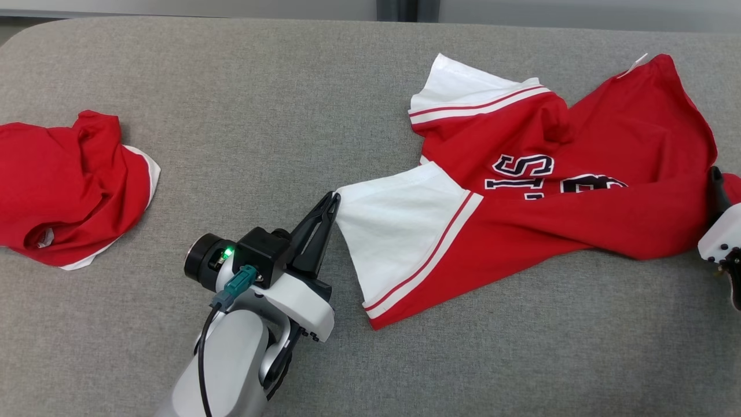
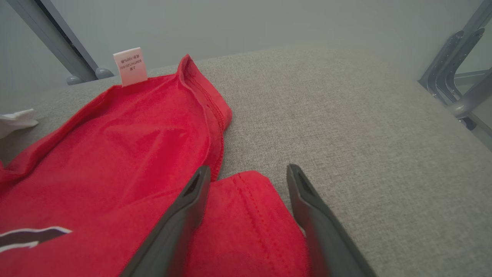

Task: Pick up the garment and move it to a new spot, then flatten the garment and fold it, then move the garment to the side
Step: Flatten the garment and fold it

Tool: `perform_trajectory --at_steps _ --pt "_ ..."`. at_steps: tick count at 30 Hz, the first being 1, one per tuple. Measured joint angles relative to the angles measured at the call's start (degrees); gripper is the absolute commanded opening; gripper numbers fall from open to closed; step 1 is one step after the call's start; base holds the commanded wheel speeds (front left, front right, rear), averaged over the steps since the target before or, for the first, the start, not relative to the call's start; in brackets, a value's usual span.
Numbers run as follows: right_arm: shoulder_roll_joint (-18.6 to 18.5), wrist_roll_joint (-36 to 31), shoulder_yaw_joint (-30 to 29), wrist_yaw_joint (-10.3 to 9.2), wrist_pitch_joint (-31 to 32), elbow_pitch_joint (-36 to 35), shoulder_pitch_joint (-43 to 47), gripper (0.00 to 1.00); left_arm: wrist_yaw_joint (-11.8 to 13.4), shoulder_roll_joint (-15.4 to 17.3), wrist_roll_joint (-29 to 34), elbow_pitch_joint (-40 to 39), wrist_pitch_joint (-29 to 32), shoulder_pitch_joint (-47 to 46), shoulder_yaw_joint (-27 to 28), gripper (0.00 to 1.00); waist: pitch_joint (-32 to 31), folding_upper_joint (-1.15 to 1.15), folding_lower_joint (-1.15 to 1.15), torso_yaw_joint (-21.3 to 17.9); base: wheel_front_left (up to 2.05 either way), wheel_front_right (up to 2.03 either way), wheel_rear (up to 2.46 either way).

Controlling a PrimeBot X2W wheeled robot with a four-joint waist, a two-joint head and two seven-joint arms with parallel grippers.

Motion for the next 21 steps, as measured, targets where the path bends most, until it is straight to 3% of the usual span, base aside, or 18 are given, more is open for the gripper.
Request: perform_trajectory --at_steps 21 --pt "-2.7 4.4 10.0 0.00 3.3 3.1 -3.3 1.00 0.2 0.0 1.0 -0.1 0.0 -1.2 0.7 0.00 1.7 0.00 0.00 -0.4 0.00 0.00 0.00"
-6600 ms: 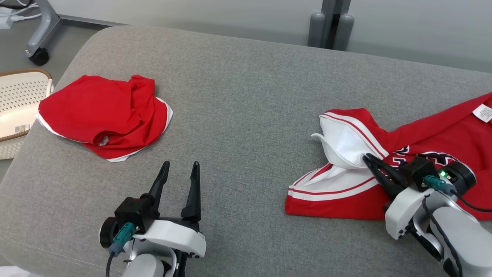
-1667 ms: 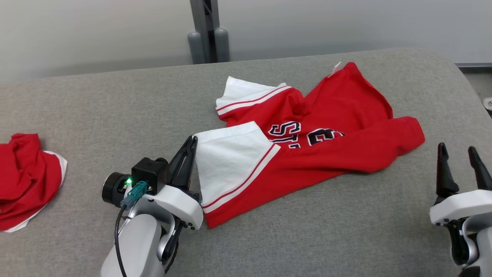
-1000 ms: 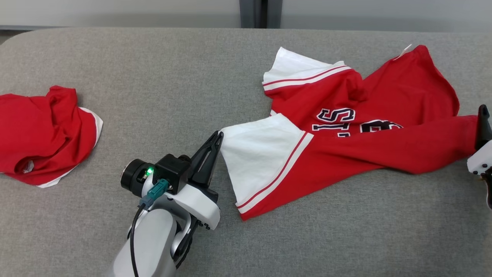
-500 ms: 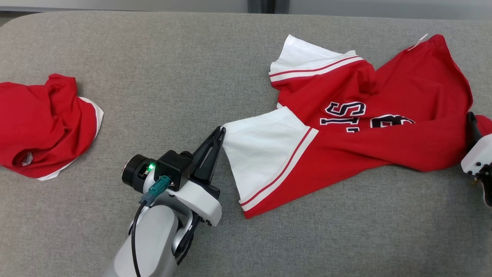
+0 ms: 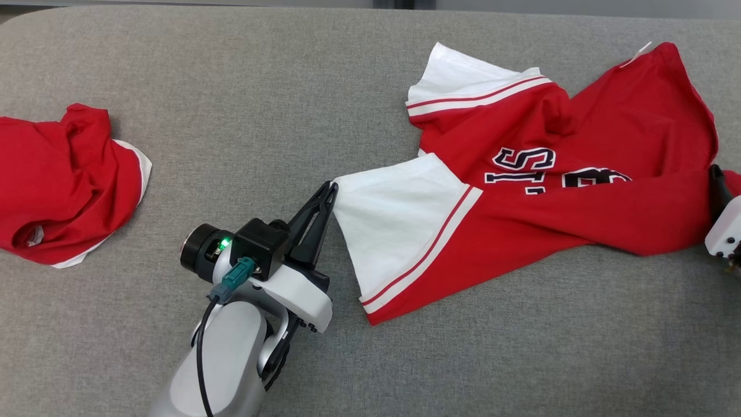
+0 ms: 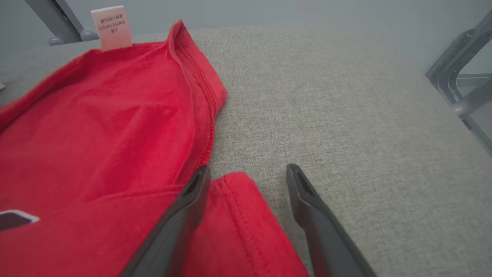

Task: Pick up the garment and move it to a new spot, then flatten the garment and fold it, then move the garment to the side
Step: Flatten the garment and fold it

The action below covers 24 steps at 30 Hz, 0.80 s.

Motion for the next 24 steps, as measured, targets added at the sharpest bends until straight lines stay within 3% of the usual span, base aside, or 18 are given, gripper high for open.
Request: perform_trajectory --at_steps 11,12,13,14,15,24 --pt "-1.0 -1.4 3.8 0.00 -0.4 1.4 -0.9 1.00 0.0 0.0 0.0 -0.1 0.0 0.0 -0.1 0.00 0.6 0.00 0.00 1.0 0.00 0.00 0.00" --pt "-1.0 -1.3 3.9 0.00 -0.4 1.5 -1.0 0.89 0.0 0.0 0.0 -0.1 0.0 0.0 -0.1 0.00 0.6 0.00 0.00 1.0 0.00 0.00 0.00" --pt "-1.0 -1.1 4.1 0.00 -0.3 1.5 -1.0 0.49 0.0 0.0 0.0 -0.1 0.0 0.0 -0.1 0.01 0.6 0.00 0.00 1.0 0.00 0.00 0.00" --pt "-0.9 -1.0 4.3 0.00 -0.3 1.5 -1.1 0.32 0.1 0.0 0.0 -0.1 0.0 0.0 -0.1 0.01 0.7 0.00 0.00 1.0 0.00 0.00 0.00" --pt "-0.8 -0.9 4.6 0.00 -0.3 1.5 -1.1 0.00 0.2 0.0 0.0 -0.2 0.0 0.0 -0.1 0.02 0.7 0.00 0.00 1.0 0.00 0.00 0.00" --pt "-0.8 -0.9 9.1 0.00 -5.1 -0.8 -0.2 0.00 0.3 0.0 -0.1 0.0 0.0 0.0 0.0 0.07 -0.2 0.00 0.00 0.3 0.00 0.00 0.00"
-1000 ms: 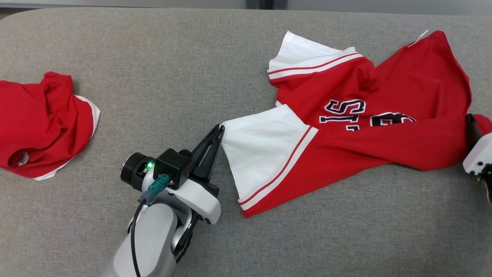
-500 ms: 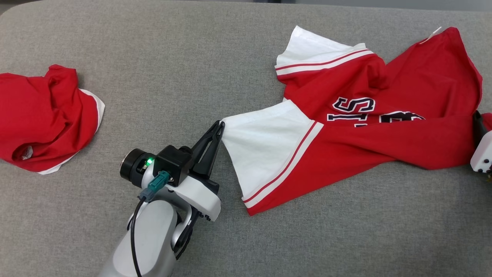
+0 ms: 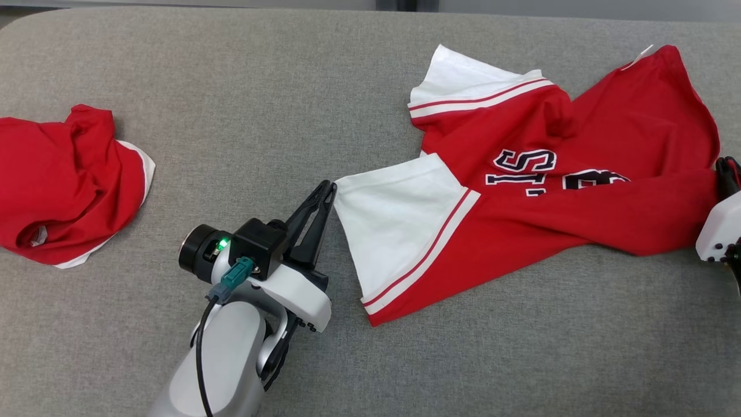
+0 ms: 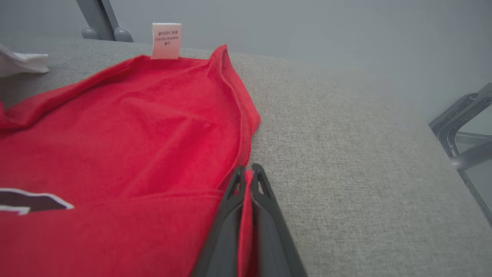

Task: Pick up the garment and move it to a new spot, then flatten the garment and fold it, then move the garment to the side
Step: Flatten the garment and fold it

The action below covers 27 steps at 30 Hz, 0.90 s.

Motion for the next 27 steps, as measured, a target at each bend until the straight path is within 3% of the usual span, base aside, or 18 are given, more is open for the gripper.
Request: perform_trajectory --at_steps 6,15,19,27 --pt "-0.9 1.2 1.9 0.01 -2.4 -7.5 2.7 0.00 0.2 0.0 -0.6 0.1 0.0 0.3 0.4 0.09 -2.1 0.00 0.00 -0.7 0.00 0.00 0.00" --pt "-2.8 4.8 -1.5 0.01 -2.5 -30.7 13.4 0.00 1.2 0.0 -3.3 -0.3 0.0 2.9 1.8 0.07 -6.9 0.00 0.00 -2.4 0.00 0.00 0.00" --pt "-3.2 4.3 -1.2 0.01 -2.5 -33.9 17.0 0.00 1.2 0.0 -4.0 0.2 0.0 3.7 2.3 0.02 -9.0 0.00 0.00 -3.6 0.00 0.00 0.00" --pt "-2.8 3.9 -3.6 0.00 -2.5 -38.4 21.9 0.00 1.6 0.0 -5.5 0.2 0.0 5.6 2.5 0.02 -12.4 0.00 0.00 -5.6 0.00 0.00 0.00"
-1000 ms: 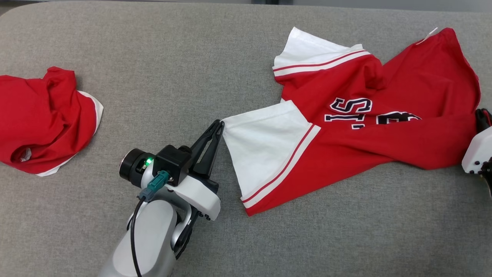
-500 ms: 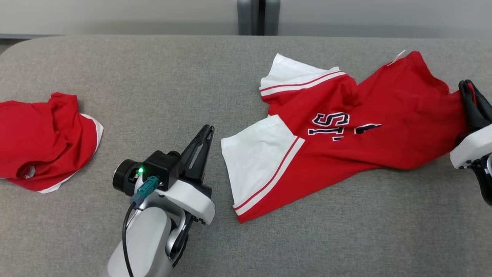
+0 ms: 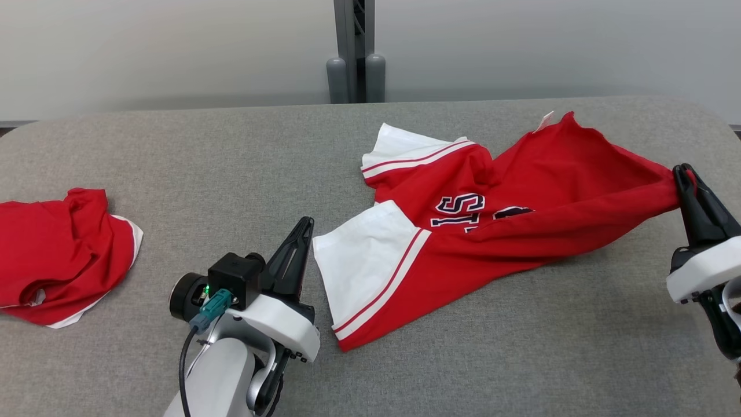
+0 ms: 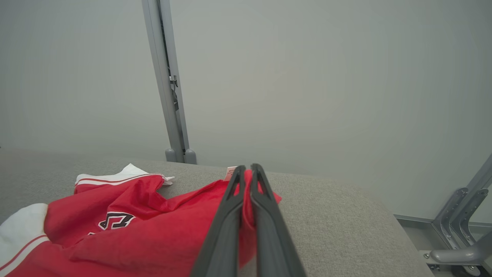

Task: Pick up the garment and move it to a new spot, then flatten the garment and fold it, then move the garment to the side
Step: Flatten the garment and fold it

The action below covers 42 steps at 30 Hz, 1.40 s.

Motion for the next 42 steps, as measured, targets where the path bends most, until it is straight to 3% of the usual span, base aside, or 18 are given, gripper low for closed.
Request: perform_trajectory --at_steps 10,18,19,20,29,34,42 --pt "0.4 -0.5 -0.4 0.00 0.0 -4.4 9.3 0.00 0.6 0.0 -0.8 -0.1 0.0 1.6 0.2 0.06 -1.8 0.00 0.00 -1.8 0.00 0.00 0.00" --pt "0.6 -1.8 -0.3 0.01 0.0 -1.4 15.4 0.00 0.8 0.0 -0.9 -0.2 0.0 2.1 0.6 0.07 -2.6 0.00 0.00 -3.1 0.00 0.00 0.00" --pt "0.6 -2.3 -0.3 0.01 0.0 -0.9 16.0 0.32 0.8 0.0 -1.0 -0.2 0.0 2.4 0.7 0.07 -2.7 0.00 0.00 -3.3 0.00 0.00 0.00" --pt "0.9 -1.9 -0.2 0.00 0.0 0.2 16.4 1.00 0.8 0.0 -1.0 -0.1 0.0 2.6 0.7 0.07 -2.9 0.00 0.00 -3.5 0.00 0.00 0.00" --pt "0.1 2.9 4.4 0.01 0.0 7.7 19.9 1.00 0.9 0.0 -1.5 0.0 0.0 2.9 0.5 0.11 -4.6 0.00 0.00 -4.5 0.00 0.00 0.00" --pt "0.6 4.1 -2.3 0.00 0.0 4.6 18.1 1.00 1.0 0.0 -1.5 -0.1 0.0 3.9 1.0 0.13 -4.9 0.00 0.00 -5.1 0.00 0.00 0.00" --pt "8.2 2.7 -14.9 0.00 -0.2 -7.4 18.9 1.00 1.0 0.0 -1.5 -0.7 0.0 4.2 1.6 0.16 -5.1 0.00 0.00 -5.6 0.00 0.00 0.00"
